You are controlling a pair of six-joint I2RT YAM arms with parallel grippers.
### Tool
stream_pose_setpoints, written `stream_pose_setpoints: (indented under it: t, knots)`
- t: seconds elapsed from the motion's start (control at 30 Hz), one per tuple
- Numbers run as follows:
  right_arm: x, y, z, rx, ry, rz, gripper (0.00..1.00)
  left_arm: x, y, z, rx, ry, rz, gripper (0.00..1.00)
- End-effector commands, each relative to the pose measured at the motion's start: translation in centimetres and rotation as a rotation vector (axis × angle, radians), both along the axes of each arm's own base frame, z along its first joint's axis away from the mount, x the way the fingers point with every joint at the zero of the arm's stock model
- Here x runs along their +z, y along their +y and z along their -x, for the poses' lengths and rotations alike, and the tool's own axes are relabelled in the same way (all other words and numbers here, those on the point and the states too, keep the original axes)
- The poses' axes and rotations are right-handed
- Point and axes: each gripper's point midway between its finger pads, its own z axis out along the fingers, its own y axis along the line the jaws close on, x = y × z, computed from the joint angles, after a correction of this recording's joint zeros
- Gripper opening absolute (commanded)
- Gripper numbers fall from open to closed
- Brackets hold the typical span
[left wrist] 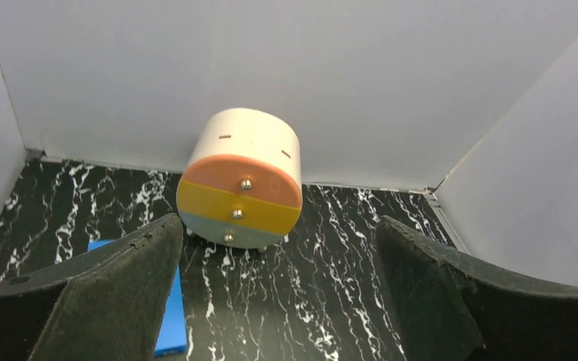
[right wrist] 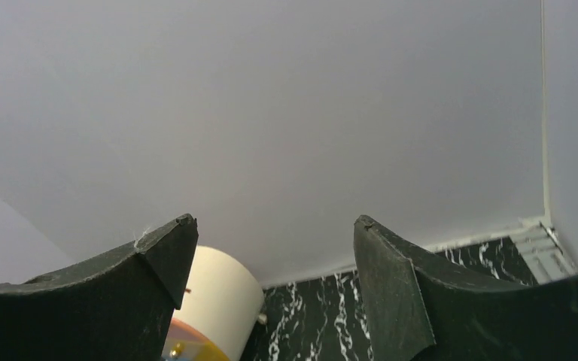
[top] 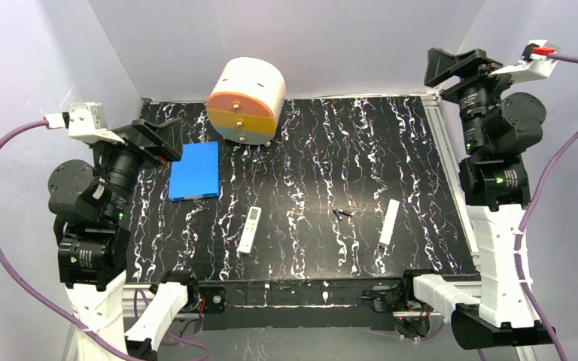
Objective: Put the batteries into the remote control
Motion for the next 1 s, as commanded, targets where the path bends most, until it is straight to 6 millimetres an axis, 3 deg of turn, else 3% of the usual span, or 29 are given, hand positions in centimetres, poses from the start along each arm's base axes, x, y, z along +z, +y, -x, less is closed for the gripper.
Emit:
stream_pose_setpoints:
  t: [0.0, 0.1, 0.2, 0.3, 0.4, 0.53, 0.7, 0.97]
  knots:
    - [-2.6, 0.0, -0.1, 0.010, 0.081, -0.074, 0.84, -0.2, 0.4, 0.9, 0.026, -0.027, 0.083, 0.98]
    - [-6.7, 0.4, -1.4, 0.023, 0.248, -0.190, 0.81, -2.2, 0.3, 0.9, 0.028, 0.019, 0.125, 0.98]
    - [-11.6, 2.0, -2.4, 0.076, 0.438, -0.279, 0.79, -6.1, 0.8, 1.2, 0.068, 0.137, 0.157, 0.98]
    - [-16.3, 3.7, -3.0, 0.144, 0.595, -0.316, 0.79, -10.8, 0.0, 2.0, 0.018, 0.269, 0.084, 0.99]
    - [-19.4, 5.1, -2.7, 0.213, 0.663, -0.302, 0.79, -16.3, -1.0, 2.4, -0.038, 0.491, 0.052, 0.99]
    - [-24.1, 5.5, -1.7, 0.235, 0.746, -0.269, 0.82, -23.0, -4.2, 2.5, -0.193, 0.742, 0.133, 0.98]
    - [-28.4, 5.9, -0.4, 0.246, 0.847, -0.271, 0.81, -28.2, -5.2, 2.8, -0.228, 0.874, 0.164, 0.99]
    - [-33.8, 7.1, 1.2, 0.273, 1.045, -0.183, 0.67, -34.9, -6.6, 3.1, -0.230, 1.073, 0.140, 0.89]
